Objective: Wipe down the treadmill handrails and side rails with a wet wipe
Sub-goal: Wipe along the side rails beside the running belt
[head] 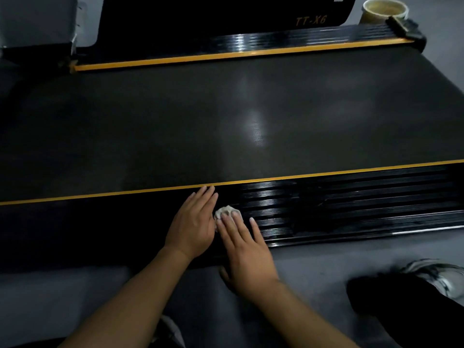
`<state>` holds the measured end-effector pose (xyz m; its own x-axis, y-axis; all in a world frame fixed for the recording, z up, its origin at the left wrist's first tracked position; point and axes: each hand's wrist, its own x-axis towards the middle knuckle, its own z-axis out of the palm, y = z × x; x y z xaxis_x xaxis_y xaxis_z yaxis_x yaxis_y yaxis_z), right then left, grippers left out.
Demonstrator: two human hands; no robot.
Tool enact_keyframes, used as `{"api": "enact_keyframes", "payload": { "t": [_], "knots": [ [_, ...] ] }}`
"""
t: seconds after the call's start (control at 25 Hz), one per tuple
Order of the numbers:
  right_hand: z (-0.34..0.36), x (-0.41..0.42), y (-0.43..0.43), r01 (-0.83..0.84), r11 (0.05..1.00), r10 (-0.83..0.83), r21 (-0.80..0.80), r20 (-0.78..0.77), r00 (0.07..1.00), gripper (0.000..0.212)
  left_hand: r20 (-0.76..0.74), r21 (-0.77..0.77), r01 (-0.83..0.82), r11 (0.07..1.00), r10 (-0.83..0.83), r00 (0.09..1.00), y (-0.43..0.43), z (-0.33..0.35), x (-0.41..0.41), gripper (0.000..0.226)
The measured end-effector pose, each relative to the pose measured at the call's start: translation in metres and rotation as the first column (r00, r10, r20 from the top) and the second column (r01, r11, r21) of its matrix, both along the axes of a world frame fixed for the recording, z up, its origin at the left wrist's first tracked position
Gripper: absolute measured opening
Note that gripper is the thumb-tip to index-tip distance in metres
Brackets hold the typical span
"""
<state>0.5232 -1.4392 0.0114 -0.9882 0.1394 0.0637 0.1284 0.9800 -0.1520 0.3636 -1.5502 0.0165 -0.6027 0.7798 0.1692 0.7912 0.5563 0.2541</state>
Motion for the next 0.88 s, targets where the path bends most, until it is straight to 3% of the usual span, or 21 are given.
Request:
{"api": "enact_keyframes", "payload": {
  "t": [0.12,0.24,0.36,0.48,0.6,0.76,0.88],
  "knots": [
    [0.000,0.033,0.038,0.190,0.981,-0.191,0.029,0.077,0.979,0.111,-0.011,0.025,0.002,1.000,-0.002,1.000,0.001,-0.001,0.001,0.058],
    [-0.001,0.044,0.049,0.342,0.939,-0.344,0.044,0.049,0.938,0.110,-0.014,0.015,-0.007,1.000,0.007,1.000,0.002,0.000,0.001,0.058],
    [0.001,0.016,0.005,0.216,0.976,-0.216,0.008,0.050,0.975,0.112,-0.016,0.006,0.000,1.000,0.001,1.000,0.002,0.001,0.001,0.058],
    [0.005,0.003,-0.021,0.050,0.999,-0.051,0.015,0.040,0.998,0.093,-0.014,-0.027,0.002,1.000,-0.002,1.000,0.002,0.002,0.001,0.058],
    [-0.002,0.030,0.018,0.114,0.992,-0.115,0.053,0.002,0.993,0.083,-0.028,0.007,0.011,1.000,-0.011,1.000,0.002,0.001,0.001,0.057],
    [-0.004,0.048,0.038,0.306,0.951,-0.308,0.037,0.042,0.951,0.103,-0.017,-0.002,0.003,1.000,-0.003,1.000,0.002,0.001,0.002,0.057],
    [0.001,0.022,-0.013,0.161,0.987,-0.161,0.008,0.080,0.984,0.099,-0.024,-0.009,0.008,1.000,-0.008,1.000,0.002,0.000,0.001,0.057]
  ]
}}
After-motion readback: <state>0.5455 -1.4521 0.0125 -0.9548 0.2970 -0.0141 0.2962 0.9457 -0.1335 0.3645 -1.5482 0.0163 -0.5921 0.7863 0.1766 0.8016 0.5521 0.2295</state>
